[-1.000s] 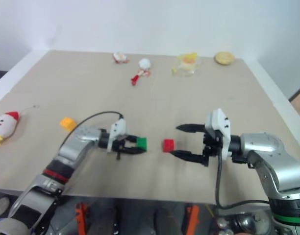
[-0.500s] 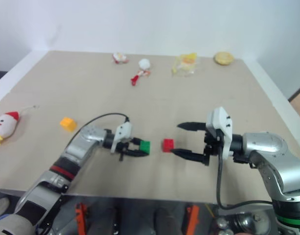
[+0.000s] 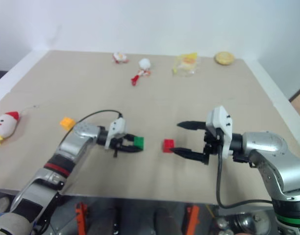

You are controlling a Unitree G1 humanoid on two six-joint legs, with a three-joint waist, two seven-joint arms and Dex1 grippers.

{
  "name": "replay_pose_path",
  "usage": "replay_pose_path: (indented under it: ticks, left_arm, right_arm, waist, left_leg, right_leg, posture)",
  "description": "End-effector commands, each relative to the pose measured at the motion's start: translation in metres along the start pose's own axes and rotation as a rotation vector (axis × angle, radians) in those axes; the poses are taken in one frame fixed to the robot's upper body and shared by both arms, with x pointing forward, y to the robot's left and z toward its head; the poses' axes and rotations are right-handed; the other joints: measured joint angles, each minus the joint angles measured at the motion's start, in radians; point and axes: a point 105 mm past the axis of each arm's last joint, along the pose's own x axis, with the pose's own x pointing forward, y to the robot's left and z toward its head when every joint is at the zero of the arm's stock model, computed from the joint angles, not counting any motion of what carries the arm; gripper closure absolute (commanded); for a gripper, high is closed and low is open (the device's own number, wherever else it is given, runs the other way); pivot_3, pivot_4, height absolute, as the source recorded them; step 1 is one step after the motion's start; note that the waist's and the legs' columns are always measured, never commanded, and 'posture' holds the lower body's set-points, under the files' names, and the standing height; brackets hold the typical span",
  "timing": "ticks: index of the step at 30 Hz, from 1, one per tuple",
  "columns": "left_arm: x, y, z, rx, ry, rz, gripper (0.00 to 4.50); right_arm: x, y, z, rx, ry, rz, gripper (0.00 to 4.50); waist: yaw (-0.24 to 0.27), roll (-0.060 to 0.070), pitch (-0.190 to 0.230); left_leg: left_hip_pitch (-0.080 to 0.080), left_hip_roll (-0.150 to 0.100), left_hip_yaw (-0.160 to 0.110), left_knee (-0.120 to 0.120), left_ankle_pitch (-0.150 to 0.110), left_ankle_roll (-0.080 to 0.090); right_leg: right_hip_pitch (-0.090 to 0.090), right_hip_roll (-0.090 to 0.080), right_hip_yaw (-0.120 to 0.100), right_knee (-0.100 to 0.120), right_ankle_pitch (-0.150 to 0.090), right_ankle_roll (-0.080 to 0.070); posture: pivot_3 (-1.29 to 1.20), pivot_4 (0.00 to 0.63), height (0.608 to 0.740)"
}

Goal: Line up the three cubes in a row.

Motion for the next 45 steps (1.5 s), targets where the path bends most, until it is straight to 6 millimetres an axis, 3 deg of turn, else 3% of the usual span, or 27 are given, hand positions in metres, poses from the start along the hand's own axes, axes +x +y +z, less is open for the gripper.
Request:
replay_pose_path:
  ticks: [1, 18, 20, 26, 27, 32, 37, 40, 45]
  left_arm:
    - [0.002, -0.006, 0.006, 0.033, -0.017, -0.047, 3.16]
    - [0.003, 0.002, 0.007, 0.035, -0.018, -0.009, 3.16]
    - [0.002, 0.002, 0.008, 0.029, -0.024, -0.005, 2.11]
    - [-0.006, 0.000, 0.021, 0.008, -0.089, -0.015, 0.06]
    - [-0.008, 0.000, 0.025, 0.007, -0.104, -0.013, 0.02]
    - [-0.043, 0.009, 0.063, -0.020, -0.242, 0.139, 0.02]
    - [-0.096, 0.028, 0.087, -0.038, -0.361, 0.577, 0.02]
    - [-0.118, 0.023, 0.086, -0.046, -0.368, 0.749, 0.02]
    - [-0.166, 0.008, 0.051, -0.149, -0.290, 0.954, 0.02]
  right_arm:
    - [-0.002, 0.002, 0.010, -0.036, -0.021, 0.005, 0.00]
    - [-0.003, 0.002, 0.010, -0.034, -0.014, 0.007, 0.00]
    - [-0.003, 0.003, 0.010, -0.032, -0.012, 0.009, 0.00]
    - [-0.003, 0.003, 0.010, -0.031, -0.010, 0.015, 0.00]
    - [-0.003, 0.002, 0.010, -0.031, -0.011, 0.016, 0.00]
    - [-0.003, 0.004, 0.015, -0.031, -0.037, 0.026, 0.00]
    - [0.009, 0.005, 0.032, -0.047, -0.128, 0.045, 0.00]
    - [0.018, -0.001, 0.039, -0.054, -0.159, 0.032, 0.00]
    - [0.038, -0.007, 0.043, -0.056, -0.193, 0.074, 0.00]
  waist:
    - [0.000, 0.000, 0.000]
    - [0.000, 0.000, 0.000]
    - [0.000, 0.000, 0.000]
    - [0.000, 0.000, 0.000]
    - [0.000, 0.000, 0.000]
    - [-0.002, 0.000, 0.000]
    - [-0.001, 0.000, 0.000]
    - [-0.004, 0.000, 0.000]
    - [-0.003, 0.000, 0.000]
  left_leg:
    - [0.000, 0.000, 0.000, 0.000, 0.000, 0.000]
    - [0.000, 0.000, 0.000, 0.001, 0.000, 0.000]
    - [0.000, 0.000, 0.000, 0.001, 0.000, 0.000]
    - [0.000, 0.000, 0.000, 0.001, 0.000, 0.000]
    - [0.000, 0.000, 0.000, 0.001, 0.000, 0.000]
    - [0.000, 0.001, 0.000, 0.001, 0.000, 0.000]
    - [0.001, 0.001, -0.001, 0.001, 0.000, 0.000]
    - [0.002, 0.002, 0.001, 0.001, 0.000, 0.000]
    - [0.002, 0.002, 0.000, 0.001, 0.000, 0.000]
  right_leg:
    - [0.000, 0.000, 0.000, 0.000, 0.000, 0.000]
    - [0.000, 0.000, 0.000, 0.000, 0.001, 0.000]
    - [0.000, 0.000, 0.000, 0.000, 0.001, 0.000]
    - [0.000, 0.000, 0.000, 0.000, 0.001, 0.000]
    - [0.000, 0.000, 0.000, 0.000, 0.001, 0.000]
    - [0.000, 0.000, 0.000, 0.001, 0.002, 0.002]
    - [0.001, 0.000, 0.000, 0.001, 0.003, 0.004]
    - [0.001, 0.000, 0.001, 0.001, 0.004, 0.005]
    - [0.001, 0.001, -0.001, 0.001, 0.002, 0.000]
  posture:
    - [0.00, 0.150, 0.738]
    - [0.00, 0.150, 0.738]
    - [0.00, 0.150, 0.738]
    - [0.00, 0.150, 0.738]
    - [0.00, 0.150, 0.738]
    - [0.00, 0.150, 0.738]
    - [0.00, 0.150, 0.738]
    - [0.00, 0.150, 0.738]
    - [0.00, 0.150, 0.738]
